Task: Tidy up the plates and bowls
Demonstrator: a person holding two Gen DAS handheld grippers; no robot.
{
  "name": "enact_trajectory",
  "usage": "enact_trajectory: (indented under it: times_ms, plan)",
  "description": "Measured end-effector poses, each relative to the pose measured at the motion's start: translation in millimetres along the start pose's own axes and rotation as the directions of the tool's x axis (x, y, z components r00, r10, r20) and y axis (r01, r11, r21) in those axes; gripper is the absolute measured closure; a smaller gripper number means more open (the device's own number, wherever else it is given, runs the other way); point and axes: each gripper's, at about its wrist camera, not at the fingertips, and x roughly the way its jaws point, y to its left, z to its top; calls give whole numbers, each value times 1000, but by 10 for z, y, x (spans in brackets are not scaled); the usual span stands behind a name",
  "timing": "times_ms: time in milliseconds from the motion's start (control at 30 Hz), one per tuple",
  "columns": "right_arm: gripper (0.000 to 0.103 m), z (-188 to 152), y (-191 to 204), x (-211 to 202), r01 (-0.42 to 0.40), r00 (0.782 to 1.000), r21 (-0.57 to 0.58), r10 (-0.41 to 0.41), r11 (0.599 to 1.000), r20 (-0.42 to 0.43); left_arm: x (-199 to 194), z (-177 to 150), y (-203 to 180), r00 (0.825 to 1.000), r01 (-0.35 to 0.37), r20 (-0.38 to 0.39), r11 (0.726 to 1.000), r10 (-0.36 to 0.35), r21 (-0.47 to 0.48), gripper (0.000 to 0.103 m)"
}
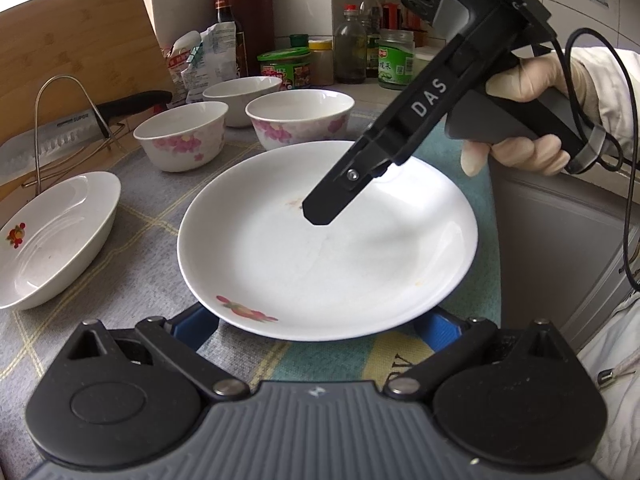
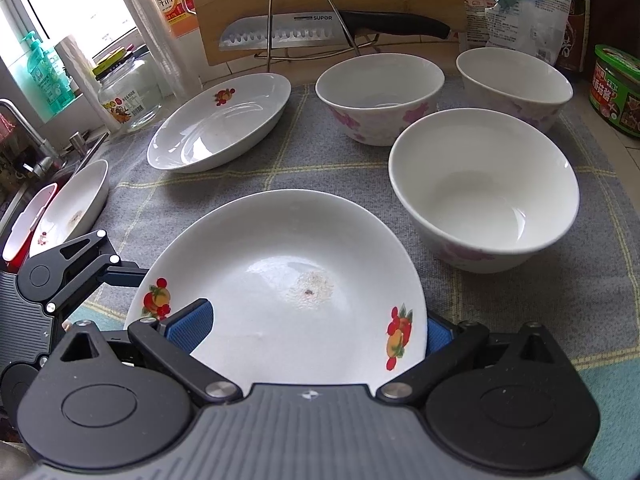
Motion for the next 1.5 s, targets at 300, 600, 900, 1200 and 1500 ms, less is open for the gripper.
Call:
enact_trajectory:
  times_ms: [300, 600, 900, 1200, 1500]
  plan:
    - [0, -2, 46, 34, 0, 1000, -16, 0, 1000, -16, -20, -25, 47, 1000, 1, -7, 1000, -1, 18, 1]
    - [0, 17, -42, 52, -41, 999, -13, 41, 999, 21, -3, -49, 84, 1000, 28, 2, 999, -28, 23, 1]
    - [0, 72, -90, 84, -95, 995, -6, 95, 995, 32, 11, -52, 66, 1000, 21, 2, 999, -21, 25, 1]
    - [0, 101, -25, 30, -80, 996, -18, 81, 997, 30, -28, -34, 70, 1000, 22, 7, 1000, -23, 12, 1]
    - [0, 156, 134, -60, -83, 996, -53, 85, 995, 32, -191, -47, 90, 1000, 13, 18, 1000, -13, -4, 1]
